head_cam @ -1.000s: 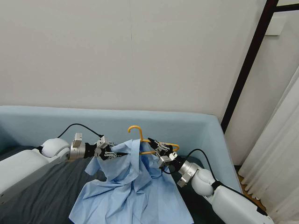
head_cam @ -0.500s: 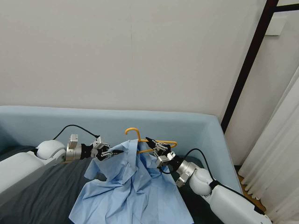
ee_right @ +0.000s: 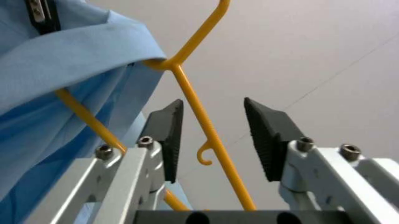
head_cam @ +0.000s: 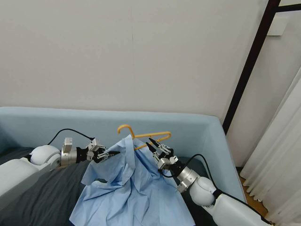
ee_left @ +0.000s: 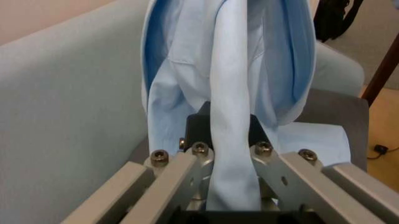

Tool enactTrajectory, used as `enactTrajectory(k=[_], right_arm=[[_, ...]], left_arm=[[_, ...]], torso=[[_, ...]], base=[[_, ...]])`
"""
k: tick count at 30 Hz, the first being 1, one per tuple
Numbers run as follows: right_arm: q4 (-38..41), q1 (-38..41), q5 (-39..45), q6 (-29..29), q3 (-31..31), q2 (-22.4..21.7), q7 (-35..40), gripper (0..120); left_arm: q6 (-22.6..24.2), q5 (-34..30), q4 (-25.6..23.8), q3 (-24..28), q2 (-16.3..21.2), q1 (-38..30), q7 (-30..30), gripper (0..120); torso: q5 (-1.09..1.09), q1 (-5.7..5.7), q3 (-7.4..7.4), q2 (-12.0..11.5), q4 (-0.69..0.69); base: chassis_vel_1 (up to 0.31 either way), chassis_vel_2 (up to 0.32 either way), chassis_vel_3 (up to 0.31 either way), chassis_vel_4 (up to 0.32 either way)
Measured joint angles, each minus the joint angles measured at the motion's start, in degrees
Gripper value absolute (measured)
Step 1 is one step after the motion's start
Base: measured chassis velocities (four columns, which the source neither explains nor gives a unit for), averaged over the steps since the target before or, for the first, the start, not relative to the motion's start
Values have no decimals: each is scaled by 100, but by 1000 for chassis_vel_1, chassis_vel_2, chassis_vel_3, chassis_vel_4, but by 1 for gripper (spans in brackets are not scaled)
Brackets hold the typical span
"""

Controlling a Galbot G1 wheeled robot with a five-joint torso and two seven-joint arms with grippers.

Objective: Pick up the clothes from the sofa and hang them on the clothes hanger.

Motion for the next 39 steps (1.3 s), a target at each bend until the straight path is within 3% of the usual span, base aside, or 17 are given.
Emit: enactTrajectory(k=[3,5,8,15,22,26,33,39], right_arm=[[169,-432,142,71,291,-207,-65,59],[164,-622,255,78,399,-249,-129,62],[-83,-1169,935,88,612,-314,-400,76],[-819,-1408,1933,55,554,-46,-1069,98],[-1022,-1058,3016,-142,545,260,-2006,100],[-1245,-567,4464,-690,174,448,-2317,100],[-1767,-85,5073,-1040,-181,754,-2495,100],[-2187,158,5003,-1112,-356,1008,-2424,88]], left_arm=[[-3,-59,16,-24,-2,13,-3,2],[-4,-68,15,-24,6,19,2,2],[-17,-100,-27,-25,48,45,21,2],[-30,-133,-131,-23,191,39,83,2],[-31,-147,-299,-48,299,103,168,2],[-46,-156,-386,-140,410,242,293,2],[-45,-255,-463,-38,554,38,397,2],[-20,-304,-532,202,608,-220,398,2]], torso=[[3,0,0,0,-1],[3,0,0,0,-2],[3,0,0,0,-3],[3,0,0,0,-1],[1,0,1,0,0],[1,0,1,0,0],[4,0,1,0,0],[2,1,1,0,-2]], base=[[0,0,0,0],[0,0,0,0],[0,0,0,0],[0,0,0,0],[0,0,0,0],[0,0,0,0],[0,0,0,0],[0,0,0,0]])
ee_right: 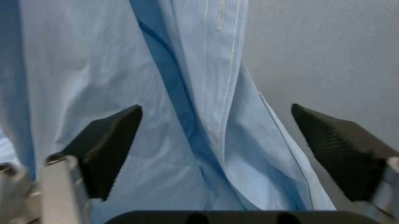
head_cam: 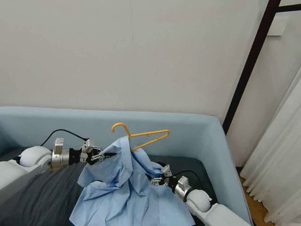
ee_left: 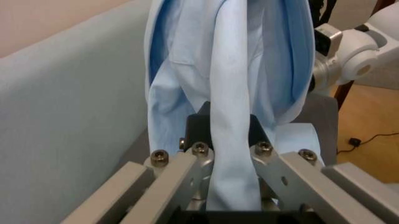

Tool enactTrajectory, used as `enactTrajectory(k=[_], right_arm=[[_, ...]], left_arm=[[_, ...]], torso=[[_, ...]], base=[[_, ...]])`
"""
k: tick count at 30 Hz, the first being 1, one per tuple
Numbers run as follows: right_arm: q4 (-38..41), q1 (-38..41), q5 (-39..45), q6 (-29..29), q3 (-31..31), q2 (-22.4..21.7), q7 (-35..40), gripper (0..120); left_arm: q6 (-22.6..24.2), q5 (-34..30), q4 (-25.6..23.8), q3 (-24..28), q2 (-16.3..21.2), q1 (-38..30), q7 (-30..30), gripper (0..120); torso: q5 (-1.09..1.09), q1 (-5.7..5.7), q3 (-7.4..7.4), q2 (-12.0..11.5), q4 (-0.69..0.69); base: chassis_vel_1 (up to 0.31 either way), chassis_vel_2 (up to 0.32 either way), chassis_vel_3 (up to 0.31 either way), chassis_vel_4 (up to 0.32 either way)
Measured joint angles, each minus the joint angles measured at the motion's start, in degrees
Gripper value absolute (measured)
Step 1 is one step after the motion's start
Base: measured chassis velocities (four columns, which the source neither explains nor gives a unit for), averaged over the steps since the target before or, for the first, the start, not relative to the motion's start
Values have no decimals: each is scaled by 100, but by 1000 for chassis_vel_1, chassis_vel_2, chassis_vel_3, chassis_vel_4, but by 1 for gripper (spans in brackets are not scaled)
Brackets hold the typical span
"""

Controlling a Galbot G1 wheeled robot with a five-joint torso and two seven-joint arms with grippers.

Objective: Pick up the clothes from the sofa and hang them on the clothes hanger.

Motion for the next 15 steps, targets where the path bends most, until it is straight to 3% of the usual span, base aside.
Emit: enactTrajectory(k=[9,11,15], right_arm=[[-224,70,-85,-69,-78,121,77,49],[-224,66,-88,-62,-78,123,78,48],[-197,43,-118,9,-93,95,80,28]], left_arm=[[20,-28,-50,-98,114,135,-2,2],[20,-28,-50,-127,116,175,-2,2],[23,-4,-66,-245,122,339,-1,2]], torso=[[1,0,0,0,1],[0,0,0,0,1],[0,0,0,0,2]], base=[[0,0,0,0],[0,0,0,0],[0,0,0,0]])
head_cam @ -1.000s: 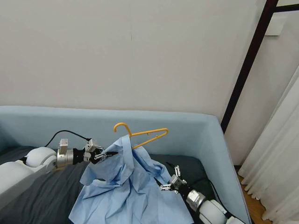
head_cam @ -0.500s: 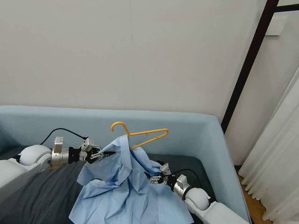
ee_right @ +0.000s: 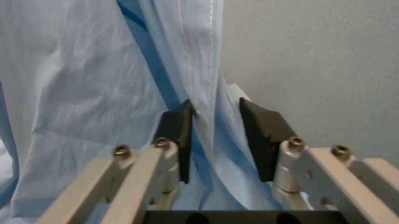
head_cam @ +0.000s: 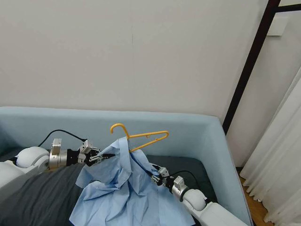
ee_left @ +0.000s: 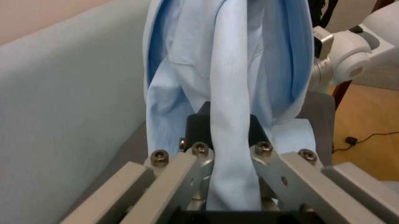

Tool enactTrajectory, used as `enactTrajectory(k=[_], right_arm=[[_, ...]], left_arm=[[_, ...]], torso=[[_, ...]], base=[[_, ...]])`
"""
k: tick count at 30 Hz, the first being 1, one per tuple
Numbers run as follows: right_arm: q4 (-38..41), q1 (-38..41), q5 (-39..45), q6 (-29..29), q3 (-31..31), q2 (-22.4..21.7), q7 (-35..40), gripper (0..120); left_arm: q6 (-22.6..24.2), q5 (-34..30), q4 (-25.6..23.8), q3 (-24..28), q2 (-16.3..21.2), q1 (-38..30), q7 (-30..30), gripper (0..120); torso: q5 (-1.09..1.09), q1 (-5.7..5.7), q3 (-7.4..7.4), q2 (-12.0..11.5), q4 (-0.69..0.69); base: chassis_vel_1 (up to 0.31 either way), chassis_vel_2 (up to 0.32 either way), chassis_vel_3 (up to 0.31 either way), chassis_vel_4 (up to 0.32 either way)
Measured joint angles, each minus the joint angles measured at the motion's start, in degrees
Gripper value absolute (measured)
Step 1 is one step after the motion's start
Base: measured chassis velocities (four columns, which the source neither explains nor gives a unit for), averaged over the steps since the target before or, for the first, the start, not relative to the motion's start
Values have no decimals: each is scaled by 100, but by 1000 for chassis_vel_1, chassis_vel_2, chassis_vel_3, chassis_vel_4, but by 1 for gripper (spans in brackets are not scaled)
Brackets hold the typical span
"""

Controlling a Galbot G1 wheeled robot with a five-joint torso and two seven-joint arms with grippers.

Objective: Pick up the clothes from the sofa and hang them on the clothes hanger.

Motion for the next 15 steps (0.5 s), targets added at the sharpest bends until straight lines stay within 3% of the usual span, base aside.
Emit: enactTrajectory(k=[9,15], right_arm=[[5,-46,-109,113,10,-2,-8,2],[217,-75,177,125,99,-82,5,0]], left_arm=[[32,-71,35,-214,-38,114,-31,2],[-17,39,-53,-328,105,343,35,2]], torso=[[0,0,0,0,-2],[1,0,0,0,0]], base=[[0,0,0,0],[0,0,0,0]])
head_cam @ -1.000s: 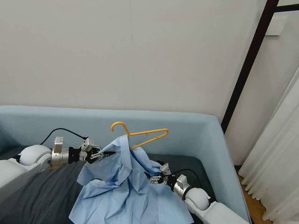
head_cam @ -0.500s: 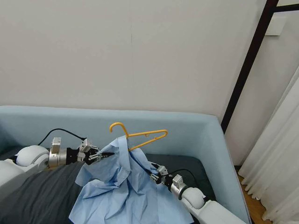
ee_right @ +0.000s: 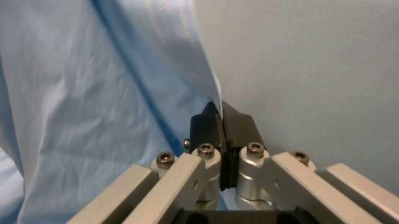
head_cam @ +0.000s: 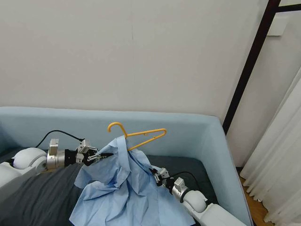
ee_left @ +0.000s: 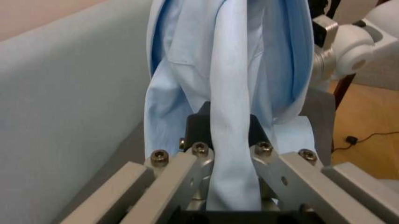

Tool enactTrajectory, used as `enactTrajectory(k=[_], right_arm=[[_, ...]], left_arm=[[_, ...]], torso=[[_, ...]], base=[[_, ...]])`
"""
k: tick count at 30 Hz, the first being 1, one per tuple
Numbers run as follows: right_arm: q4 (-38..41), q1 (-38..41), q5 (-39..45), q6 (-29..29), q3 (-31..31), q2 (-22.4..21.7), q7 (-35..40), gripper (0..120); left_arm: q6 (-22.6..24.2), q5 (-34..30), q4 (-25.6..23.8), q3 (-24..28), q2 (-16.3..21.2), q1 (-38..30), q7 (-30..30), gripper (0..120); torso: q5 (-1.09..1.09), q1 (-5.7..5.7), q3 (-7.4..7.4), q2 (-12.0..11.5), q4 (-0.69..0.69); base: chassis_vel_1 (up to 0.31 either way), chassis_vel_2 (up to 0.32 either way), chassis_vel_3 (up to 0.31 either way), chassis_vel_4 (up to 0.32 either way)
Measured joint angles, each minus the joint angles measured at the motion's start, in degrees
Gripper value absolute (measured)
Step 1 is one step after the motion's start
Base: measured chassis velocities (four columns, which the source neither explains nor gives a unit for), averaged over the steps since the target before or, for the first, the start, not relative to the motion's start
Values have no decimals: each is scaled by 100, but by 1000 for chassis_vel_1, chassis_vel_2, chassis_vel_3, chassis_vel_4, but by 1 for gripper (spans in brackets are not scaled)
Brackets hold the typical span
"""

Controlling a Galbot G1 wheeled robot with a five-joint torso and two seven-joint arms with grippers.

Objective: Pick up the clothes from the sofa and hang them on the clothes hanger.

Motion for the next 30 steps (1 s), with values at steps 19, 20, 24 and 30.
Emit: enactTrajectory(k=[19,20,24,30], right_arm=[[1132,599,1602,-952,122,-791,84,0],[1169,637,1654,-999,116,-830,117,0],[1326,806,1931,-1193,69,-976,321,0],[1564,979,2262,-1323,79,-1173,467,0]], left_arm=[[-543,514,438,-246,-71,115,854,2],[-552,529,446,-258,-70,120,876,2],[-610,673,537,-299,-87,116,1074,2],[-663,942,677,-312,-141,65,1171,2]], torso=[[-1,0,0,0,0],[-1,0,0,0,0],[0,0,0,0,0],[0,0,0,0,0]], base=[[0,0,0,0],[0,0,0,0],[0,0,0,0],[0,0,0,0]])
